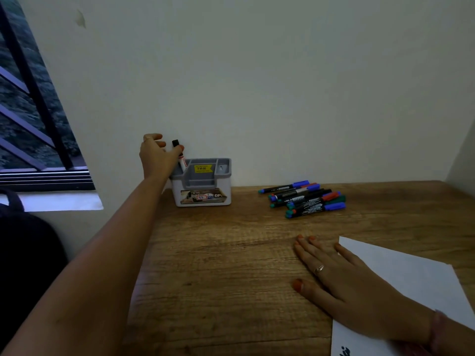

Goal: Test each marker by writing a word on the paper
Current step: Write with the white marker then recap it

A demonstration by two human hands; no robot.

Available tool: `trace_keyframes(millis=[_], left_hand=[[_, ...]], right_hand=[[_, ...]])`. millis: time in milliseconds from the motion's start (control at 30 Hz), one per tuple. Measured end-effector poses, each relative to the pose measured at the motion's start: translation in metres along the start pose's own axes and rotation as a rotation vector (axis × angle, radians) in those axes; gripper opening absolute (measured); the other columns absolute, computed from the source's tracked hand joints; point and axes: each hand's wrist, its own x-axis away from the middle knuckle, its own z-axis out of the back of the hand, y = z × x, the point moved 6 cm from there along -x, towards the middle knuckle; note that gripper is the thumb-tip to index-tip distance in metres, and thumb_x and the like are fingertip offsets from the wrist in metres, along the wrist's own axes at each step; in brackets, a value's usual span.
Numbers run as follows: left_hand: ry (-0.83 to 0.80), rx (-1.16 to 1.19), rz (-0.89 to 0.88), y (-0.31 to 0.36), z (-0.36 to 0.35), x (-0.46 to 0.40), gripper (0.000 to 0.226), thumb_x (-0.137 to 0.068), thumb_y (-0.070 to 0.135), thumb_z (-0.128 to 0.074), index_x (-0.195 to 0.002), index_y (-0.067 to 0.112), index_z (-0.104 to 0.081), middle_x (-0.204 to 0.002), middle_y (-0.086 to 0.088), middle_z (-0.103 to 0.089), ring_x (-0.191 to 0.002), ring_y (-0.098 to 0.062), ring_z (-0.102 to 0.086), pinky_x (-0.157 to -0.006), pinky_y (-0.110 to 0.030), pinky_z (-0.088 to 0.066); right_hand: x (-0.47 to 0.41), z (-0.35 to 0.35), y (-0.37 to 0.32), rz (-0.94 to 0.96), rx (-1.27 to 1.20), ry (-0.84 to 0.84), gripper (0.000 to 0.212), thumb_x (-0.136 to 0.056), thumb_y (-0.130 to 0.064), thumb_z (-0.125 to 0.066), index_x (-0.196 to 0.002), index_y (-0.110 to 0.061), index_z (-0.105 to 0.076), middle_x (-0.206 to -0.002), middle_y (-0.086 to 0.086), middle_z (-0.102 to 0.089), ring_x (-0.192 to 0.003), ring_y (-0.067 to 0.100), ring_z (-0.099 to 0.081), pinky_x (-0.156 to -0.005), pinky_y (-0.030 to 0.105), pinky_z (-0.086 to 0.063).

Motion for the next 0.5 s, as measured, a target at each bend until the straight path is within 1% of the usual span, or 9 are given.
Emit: trace_keyframes(millis=[100,167,200,267,367,400,433,500], left_hand=[[0.09,-0.02,-0.111,0.018,0.008,0.011,0.047,-0.081,0.025,-0.069,-0.12,0.007,-0.048,-0.118,-0.013,-0.053,-0.108,-0.027,-0.053,-0.089,-0.036,-0.048],[0.117,-0.02,-0.2,0.035,0.006,0.026,0.039,-0.084,0.025,-0.065,-0.115,0.008,-0.05,-0.113,-0.012,-0.053,-0.105,-0.027,-0.052,-0.087,-0.039,-0.048],[0.103,-0.007,-0.238,0.043,0.001,0.035,0.035,-0.085,0.025,-0.064,-0.113,0.009,-0.051,-0.11,-0.011,-0.054,-0.102,-0.026,-0.053,-0.084,-0.038,-0.049],[0.039,0.02,-0.288,0.061,-0.017,0.06,0.027,-0.086,0.023,-0.062,-0.108,0.009,-0.053,-0.104,-0.009,-0.054,-0.09,-0.02,-0.055,-0.075,-0.029,-0.048],[-0.098,0.041,-0.332,0.086,-0.056,0.099,0.017,-0.087,0.019,-0.061,-0.098,0.006,-0.057,-0.093,-0.007,-0.056,-0.072,-0.009,-0.052,-0.061,-0.013,-0.038],[-0.167,0.041,-0.346,0.093,-0.072,0.113,0.015,-0.087,0.018,-0.061,-0.095,0.006,-0.057,-0.089,-0.006,-0.057,-0.069,-0.007,-0.05,-0.058,-0.011,-0.036],[-0.252,0.03,-0.355,0.1,-0.088,0.127,0.013,-0.088,0.018,-0.061,-0.093,0.007,-0.058,-0.087,-0.006,-0.058,-0.068,-0.007,-0.049,-0.058,-0.012,-0.037],[-0.441,-0.016,-0.37,0.109,-0.118,0.154,0.011,-0.089,0.017,-0.059,-0.093,0.007,-0.059,-0.088,-0.005,-0.059,-0.073,-0.01,-0.052,-0.063,-0.018,-0.04]], right_hand=[[0.0,0.0,0.001,0.011,-0.002,0.013,0.095,-0.06,-0.083,0.017,-0.143,-0.037,0.016,-0.15,-0.021,0.022,-0.134,-0.007,0.025,-0.112,0.027,0.013],[0.0,0.0,0.0,0.005,-0.008,0.019,0.09,-0.067,-0.08,0.01,-0.145,-0.034,0.012,-0.152,-0.018,0.019,-0.137,-0.004,0.022,-0.113,0.028,0.012],[0.0,0.001,0.0,0.001,-0.017,0.024,0.086,-0.072,-0.077,0.005,-0.146,-0.033,0.01,-0.154,-0.017,0.017,-0.138,-0.002,0.02,-0.114,0.029,0.011],[0.001,0.002,-0.001,-0.001,-0.021,0.035,0.082,-0.077,-0.071,-0.002,-0.147,-0.03,0.006,-0.156,-0.013,0.012,-0.14,0.0,0.016,-0.115,0.031,0.009],[0.003,0.003,-0.001,0.001,-0.016,0.043,0.077,-0.083,-0.067,-0.009,-0.148,-0.026,0.002,-0.157,-0.009,0.008,-0.142,0.003,0.011,-0.116,0.034,0.007],[0.003,0.003,0.0,0.003,-0.02,0.047,0.074,-0.087,-0.065,-0.012,-0.149,-0.025,0.001,-0.158,-0.007,0.006,-0.143,0.004,0.01,-0.117,0.035,0.006],[0.004,0.004,0.0,0.006,-0.028,0.055,0.072,-0.09,-0.063,-0.016,-0.149,-0.025,0.0,-0.158,-0.006,0.005,-0.143,0.005,0.008,-0.117,0.036,0.006],[0.004,0.005,0.001,0.012,-0.059,0.09,0.07,-0.092,-0.061,-0.022,-0.149,-0.024,-0.005,-0.159,-0.003,0.001,-0.144,0.008,0.002,-0.117,0.037,0.003]])
